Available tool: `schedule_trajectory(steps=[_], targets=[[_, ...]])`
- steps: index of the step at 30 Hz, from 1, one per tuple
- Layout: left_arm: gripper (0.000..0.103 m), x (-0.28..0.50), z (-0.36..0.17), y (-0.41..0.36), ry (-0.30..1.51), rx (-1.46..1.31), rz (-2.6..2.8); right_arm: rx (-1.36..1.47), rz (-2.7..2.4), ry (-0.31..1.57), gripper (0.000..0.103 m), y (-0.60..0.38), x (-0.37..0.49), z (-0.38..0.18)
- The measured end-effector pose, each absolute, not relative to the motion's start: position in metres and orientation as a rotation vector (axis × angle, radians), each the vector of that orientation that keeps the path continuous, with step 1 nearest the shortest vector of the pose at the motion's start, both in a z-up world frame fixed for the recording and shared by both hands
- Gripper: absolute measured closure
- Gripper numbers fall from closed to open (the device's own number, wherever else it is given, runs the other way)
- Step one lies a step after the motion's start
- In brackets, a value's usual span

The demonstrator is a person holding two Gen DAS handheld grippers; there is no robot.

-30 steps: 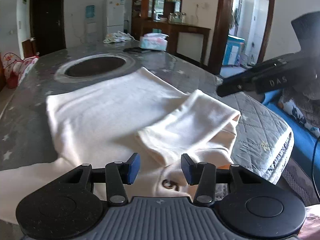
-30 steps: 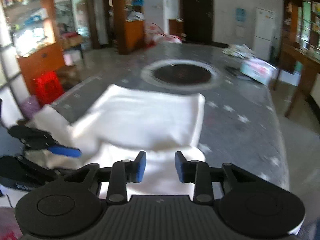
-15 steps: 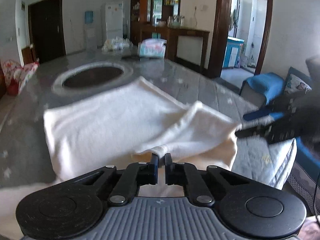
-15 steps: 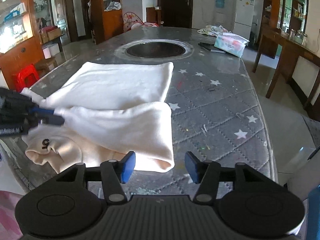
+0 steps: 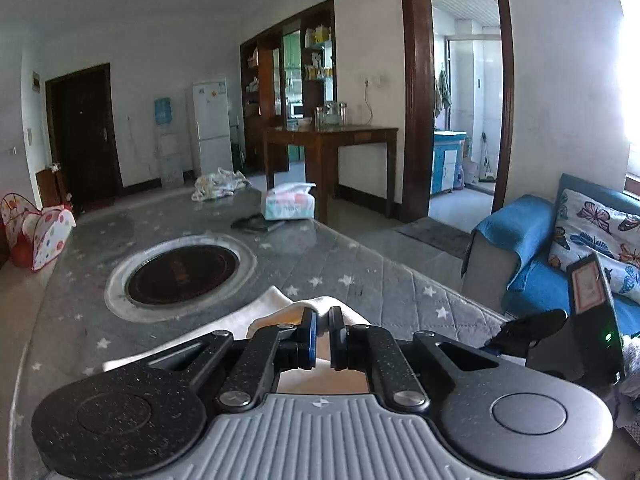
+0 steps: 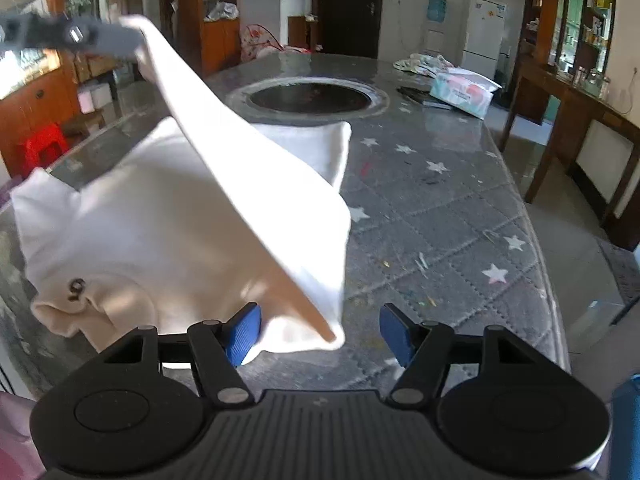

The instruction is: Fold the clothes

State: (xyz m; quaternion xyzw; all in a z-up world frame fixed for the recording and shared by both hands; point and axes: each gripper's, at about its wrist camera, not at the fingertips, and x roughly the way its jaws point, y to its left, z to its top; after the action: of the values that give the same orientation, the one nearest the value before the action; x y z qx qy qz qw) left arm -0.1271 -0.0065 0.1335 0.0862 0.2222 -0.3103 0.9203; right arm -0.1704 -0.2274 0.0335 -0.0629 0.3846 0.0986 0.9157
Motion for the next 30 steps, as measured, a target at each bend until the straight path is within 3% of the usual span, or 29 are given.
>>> schedule_trajectory(steps=[8,19,30], targets=[[0.097,-0.134,0.133,0.020,0.473,0.152,-0.607,-0.156,0.145,0.808,0.037,-0.236,-0.175,0.030],[0.096,-0.144,0.063,0.053,0.669,0.189,-0.549,-0.195,0.117,0.840,0.037,-0.249,-0.183,0.039],[0.089,-0.152,0.066,0.074,0.653,0.170,-0.513,-0.146,0.344,0.752,0.067,-0.224,-0.149,0.070]])
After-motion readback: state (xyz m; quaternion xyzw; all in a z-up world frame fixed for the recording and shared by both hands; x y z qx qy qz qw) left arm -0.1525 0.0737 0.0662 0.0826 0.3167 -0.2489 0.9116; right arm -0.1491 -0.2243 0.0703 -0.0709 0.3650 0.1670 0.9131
